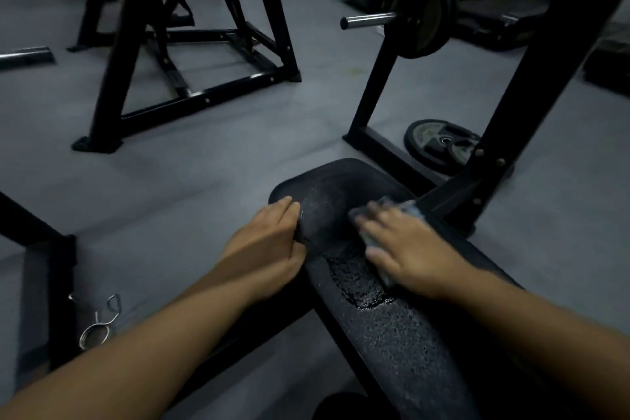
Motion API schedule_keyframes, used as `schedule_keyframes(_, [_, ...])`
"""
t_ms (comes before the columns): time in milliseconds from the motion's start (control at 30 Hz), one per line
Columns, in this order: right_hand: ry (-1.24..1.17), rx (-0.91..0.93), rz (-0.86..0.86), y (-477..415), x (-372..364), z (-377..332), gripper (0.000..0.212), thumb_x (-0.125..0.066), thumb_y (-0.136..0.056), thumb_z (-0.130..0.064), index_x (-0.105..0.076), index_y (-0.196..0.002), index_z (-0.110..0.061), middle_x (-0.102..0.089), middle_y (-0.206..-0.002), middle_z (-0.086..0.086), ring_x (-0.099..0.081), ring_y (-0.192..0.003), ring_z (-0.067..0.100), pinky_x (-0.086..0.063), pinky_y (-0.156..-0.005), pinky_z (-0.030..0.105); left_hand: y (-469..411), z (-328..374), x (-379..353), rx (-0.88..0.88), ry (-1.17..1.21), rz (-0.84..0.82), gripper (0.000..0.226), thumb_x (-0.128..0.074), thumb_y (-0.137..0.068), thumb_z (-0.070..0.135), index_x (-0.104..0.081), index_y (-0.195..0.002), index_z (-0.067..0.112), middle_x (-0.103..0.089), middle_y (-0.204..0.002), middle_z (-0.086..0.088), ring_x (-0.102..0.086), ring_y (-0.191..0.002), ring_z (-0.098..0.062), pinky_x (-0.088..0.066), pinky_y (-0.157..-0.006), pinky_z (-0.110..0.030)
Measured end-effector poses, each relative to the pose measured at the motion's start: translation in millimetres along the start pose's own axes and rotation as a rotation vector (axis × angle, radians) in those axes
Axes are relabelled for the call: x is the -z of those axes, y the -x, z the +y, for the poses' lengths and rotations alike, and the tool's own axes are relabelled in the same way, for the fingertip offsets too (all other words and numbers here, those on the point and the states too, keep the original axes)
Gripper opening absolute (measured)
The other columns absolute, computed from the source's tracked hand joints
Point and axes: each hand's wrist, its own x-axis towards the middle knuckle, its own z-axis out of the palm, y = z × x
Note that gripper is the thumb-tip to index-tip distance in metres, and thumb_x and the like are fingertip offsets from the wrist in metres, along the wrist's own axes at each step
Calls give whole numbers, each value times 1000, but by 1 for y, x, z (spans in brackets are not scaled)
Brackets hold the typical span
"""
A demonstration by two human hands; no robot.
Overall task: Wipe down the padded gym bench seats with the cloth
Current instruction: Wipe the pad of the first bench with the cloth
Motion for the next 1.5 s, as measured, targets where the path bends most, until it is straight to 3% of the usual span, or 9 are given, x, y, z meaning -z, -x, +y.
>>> schedule_keyframes(133, [110,-281,2,-85,-1,-30,72,-10,-93,-66,-24,-153,-29,-21,-164,5,-19,-150,25,-23,-115,45,1,-8,-2,58,19,2,68,-38,-96,34,-16,-158,16,-10,-167,-1,-12,-151,-17,-22,-117,-28])
schedule_keyframes(333, [-19,213,-46,-40,-3,-63,66,-17,-97,-55,-24,-157,-29,-20,-166,-1,-12,-153,18,-13,-124,38,5,-25,-4,88,95,8,71,-38,-94,32,-13,-158,17,-7,-167,0,-8,-151,-13,-17,-117,-26])
schedule_keyframes(533, [81,-247,-1,-128,-3,-20,84,-5,-87,-70,-31,-153,-26,-22,-163,7,-18,-150,30,-19,-119,49,7,-22,-7,127,106,26,70,-45,-95,26,-15,-158,17,-9,-166,1,-12,-151,-14,-21,-116,-27])
schedule_keyframes(600, [75,-145,17,-140,-12,-53,62,-22,-99,-57,-25,-155,-30,-19,-164,2,-14,-151,24,-14,-120,43,2,-21,-9,135,69,39,71,-46,-95,27,-15,-158,16,-10,-166,-1,-13,-150,-16,-21,-116,-27])
schedule_keyframes(733, [-22,227,16,-67,-3,-53,65,-18,-97,-54,-29,-155,-28,-26,-164,3,-21,-150,26,-22,-120,46,-7,-23,-9,139,61,30,71,-45,-96,29,-14,-159,18,-8,-167,1,-10,-151,-14,-17,-118,-27])
schedule_keyframes(933, [38,-284,17,-132,-2,-6,69,-13,-93,-60,-20,-156,-33,-14,-167,3,-12,-153,26,-14,-121,44,-20,-20,-17,111,39,3,64,-34,-101,38,-13,-159,22,-2,-167,3,-8,-152,-14,-13,-119,-27])
schedule_keyframes(1133, [-46,162,2,-32,-9,-32,69,-3,-93,-62,-13,-158,-41,-5,-168,-8,0,-154,14,-6,-124,42,-22,-18,-18,124,10,3,79,-21,-84,47,-18,-159,20,-6,-167,1,-10,-152,-16,-12,-120,-29])
schedule_keyframes(1333, [63,-263,57,-74,-6,-17,66,-7,-92,-54,-21,-152,-33,-22,-164,1,-18,-151,27,-21,-119,47,-22,-14,-15,125,-27,-5,67,-30,-95,43,-21,-157,19,-10,-167,-1,-13,-152,-18,-17,-119,-33])
schedule_keyframes(1500, [-94,160,-37,15,-8,-57,69,-6,-92,-52,-15,-158,-37,-4,-167,-11,2,-153,12,1,-123,35,-9,-12,-5,66,-57,11,61,-40,-100,32,-22,-157,18,-11,-167,1,-12,-152,-18,-17,-119,-32])
